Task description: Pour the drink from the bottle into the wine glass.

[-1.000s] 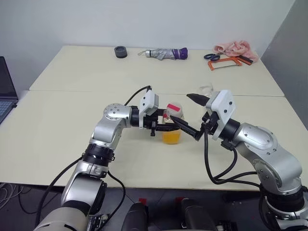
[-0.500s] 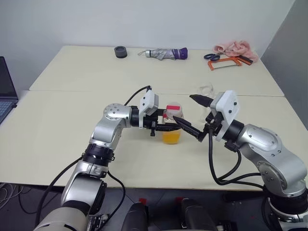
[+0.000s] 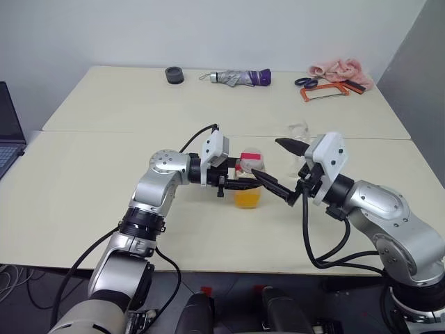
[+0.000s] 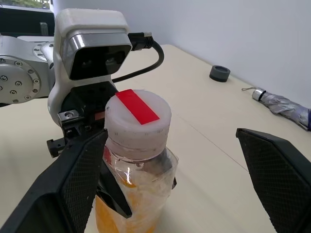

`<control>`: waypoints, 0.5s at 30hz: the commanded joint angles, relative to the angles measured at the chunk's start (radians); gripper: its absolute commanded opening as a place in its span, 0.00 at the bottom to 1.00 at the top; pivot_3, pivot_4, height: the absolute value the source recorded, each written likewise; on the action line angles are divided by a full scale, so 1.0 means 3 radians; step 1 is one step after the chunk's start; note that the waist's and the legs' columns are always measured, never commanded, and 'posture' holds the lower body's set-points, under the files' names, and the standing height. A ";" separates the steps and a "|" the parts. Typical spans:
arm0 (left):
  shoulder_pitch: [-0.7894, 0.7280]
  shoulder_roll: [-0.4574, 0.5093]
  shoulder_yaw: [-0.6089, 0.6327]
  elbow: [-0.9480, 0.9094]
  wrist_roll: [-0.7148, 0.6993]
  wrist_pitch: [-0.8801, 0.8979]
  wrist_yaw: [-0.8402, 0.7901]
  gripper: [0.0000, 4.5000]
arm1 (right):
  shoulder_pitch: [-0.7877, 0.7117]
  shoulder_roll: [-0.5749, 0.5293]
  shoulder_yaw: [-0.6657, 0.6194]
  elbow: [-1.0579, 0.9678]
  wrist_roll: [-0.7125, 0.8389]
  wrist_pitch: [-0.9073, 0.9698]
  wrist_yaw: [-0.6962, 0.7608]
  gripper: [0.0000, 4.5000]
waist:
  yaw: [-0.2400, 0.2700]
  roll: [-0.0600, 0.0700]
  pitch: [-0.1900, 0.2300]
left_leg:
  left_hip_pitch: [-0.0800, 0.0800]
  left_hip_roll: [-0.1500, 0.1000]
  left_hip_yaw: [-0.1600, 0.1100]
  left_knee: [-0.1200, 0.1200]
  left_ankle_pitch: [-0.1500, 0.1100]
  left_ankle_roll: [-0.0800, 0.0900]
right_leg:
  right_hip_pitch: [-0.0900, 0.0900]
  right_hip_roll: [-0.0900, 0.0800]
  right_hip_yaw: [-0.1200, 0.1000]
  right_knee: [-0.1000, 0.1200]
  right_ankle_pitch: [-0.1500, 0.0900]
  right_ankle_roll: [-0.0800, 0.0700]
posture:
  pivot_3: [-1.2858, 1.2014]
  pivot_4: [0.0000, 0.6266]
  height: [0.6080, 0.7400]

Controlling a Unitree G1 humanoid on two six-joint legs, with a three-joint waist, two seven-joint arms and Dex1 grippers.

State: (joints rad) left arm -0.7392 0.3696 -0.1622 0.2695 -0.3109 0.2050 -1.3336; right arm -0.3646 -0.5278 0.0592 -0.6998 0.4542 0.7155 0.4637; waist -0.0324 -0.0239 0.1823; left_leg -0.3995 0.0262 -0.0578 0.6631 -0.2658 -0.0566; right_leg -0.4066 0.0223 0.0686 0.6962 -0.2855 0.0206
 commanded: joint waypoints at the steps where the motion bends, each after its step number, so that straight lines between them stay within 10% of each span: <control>1: -0.0013 0.0007 0.0024 -0.0085 -0.0047 -0.0092 -0.0019 0.40 | 0.0001 -0.0028 -0.0110 -0.0076 0.0010 -0.0018 -0.0008 1.00 | 0.0000 0.0000 0.0000 | 0.0000 0.0000 0.0000 0.0000 0.0000 0.0000 | 0.0000 0.0000 0.0000 0.0000 0.0000 0.0000 | 0.52 0.24 1.00; 15: -0.0019 0.0007 0.0022 -0.0070 -0.0044 -0.0111 -0.0019 0.40 | 0.0018 -0.0051 -0.0114 -0.0092 0.0059 -0.0015 0.0053 1.00 | 0.0000 0.0000 0.0000 | 0.0000 0.0000 0.0000 0.0000 0.0000 0.0000 | 0.0000 0.0000 0.0000 0.0000 0.0000 0.0000 | 0.52 0.24 1.00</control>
State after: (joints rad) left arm -0.7392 0.3695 -0.1622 0.2698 -0.3109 0.1888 -1.3391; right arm -0.3611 -0.5342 0.0570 -0.6997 0.4565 0.7154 0.4747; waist -0.0325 -0.0239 0.1823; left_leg -0.3995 0.0262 -0.0578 0.6631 -0.2658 -0.0567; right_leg -0.4066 0.0223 0.0686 0.6962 -0.2855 0.0206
